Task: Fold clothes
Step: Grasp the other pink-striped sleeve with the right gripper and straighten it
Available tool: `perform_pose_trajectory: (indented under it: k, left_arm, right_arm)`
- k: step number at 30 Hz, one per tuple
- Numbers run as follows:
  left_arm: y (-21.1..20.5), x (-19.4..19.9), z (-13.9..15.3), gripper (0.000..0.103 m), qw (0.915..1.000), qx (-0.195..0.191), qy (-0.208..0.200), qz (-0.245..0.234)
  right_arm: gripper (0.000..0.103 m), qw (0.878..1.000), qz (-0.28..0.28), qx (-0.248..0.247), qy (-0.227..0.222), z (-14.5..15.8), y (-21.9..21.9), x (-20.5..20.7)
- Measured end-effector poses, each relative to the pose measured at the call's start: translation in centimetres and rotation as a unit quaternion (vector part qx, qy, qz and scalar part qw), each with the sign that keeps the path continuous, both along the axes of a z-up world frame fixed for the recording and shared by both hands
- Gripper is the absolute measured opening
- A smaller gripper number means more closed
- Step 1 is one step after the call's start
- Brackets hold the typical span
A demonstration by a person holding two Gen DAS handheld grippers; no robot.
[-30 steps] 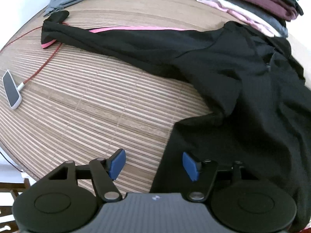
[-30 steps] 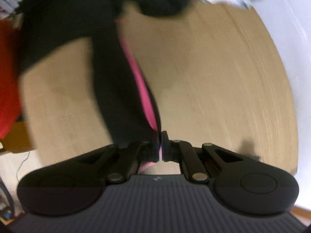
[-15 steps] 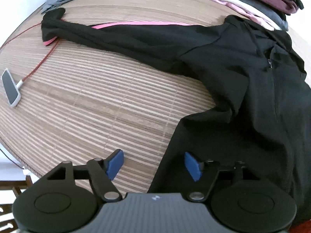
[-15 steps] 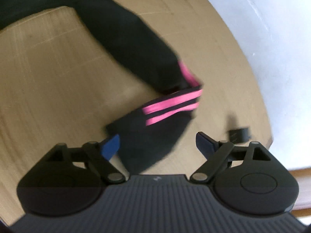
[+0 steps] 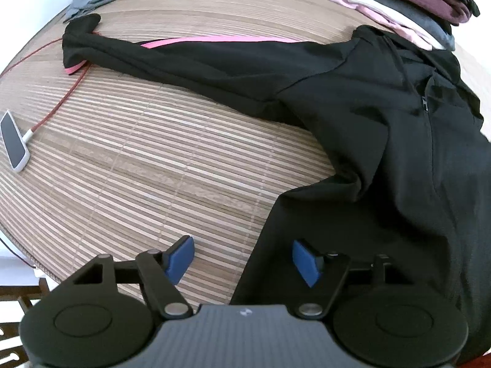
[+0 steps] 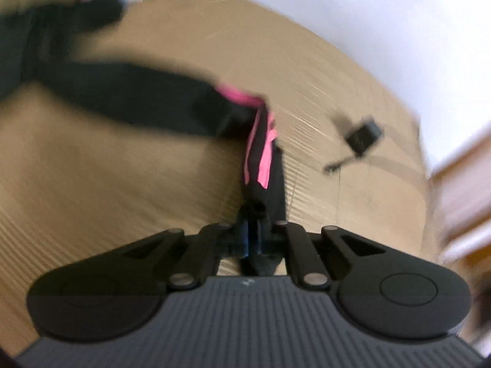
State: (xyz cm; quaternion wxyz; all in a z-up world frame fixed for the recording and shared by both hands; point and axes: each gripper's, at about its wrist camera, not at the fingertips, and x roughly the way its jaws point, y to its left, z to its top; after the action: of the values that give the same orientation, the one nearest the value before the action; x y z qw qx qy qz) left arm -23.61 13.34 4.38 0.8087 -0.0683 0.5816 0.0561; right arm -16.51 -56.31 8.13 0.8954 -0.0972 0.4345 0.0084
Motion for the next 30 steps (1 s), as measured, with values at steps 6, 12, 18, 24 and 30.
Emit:
perform_pose_trajectory:
  k: [6, 12, 18, 24, 30]
  left_arm:
    - [1.6, 0.3, 1.2, 0.068, 0.9998, 0.003, -0.015, 0.011]
    - [4.2, 1.1, 2.2, 0.068, 0.9989, 0.031, -0.023, 0.026]
    - [6.3, 2.3, 3.1, 0.068, 0.9973, 0.049, -0.027, 0.048]
    - [5.3, 2.4, 3.6, 0.068, 0.9974, 0.048, -0.035, 0.040]
    - [3.8, 1.8, 3.1, 0.069, 0.9980, 0.042, -0.040, 0.026]
  right_arm:
    - [0.009, 0.994, -0.053, 0.092, -0.041, 7.2, -6.8, -1.5]
    - [0.009, 0.970, -0.152, 0.179, 0.062, 6.6, -13.7, -0.6]
    - [0.020, 0.950, -0.218, 0.166, 0.152, 3.2, -18.6, 2.9]
    - [0.039, 0.944, -0.251, -0.072, 0.203, -1.8, -16.3, 3.8]
    - [0.075, 0.987, -0.133, -0.015, 0.092, -1.5, -9.7, -1.7]
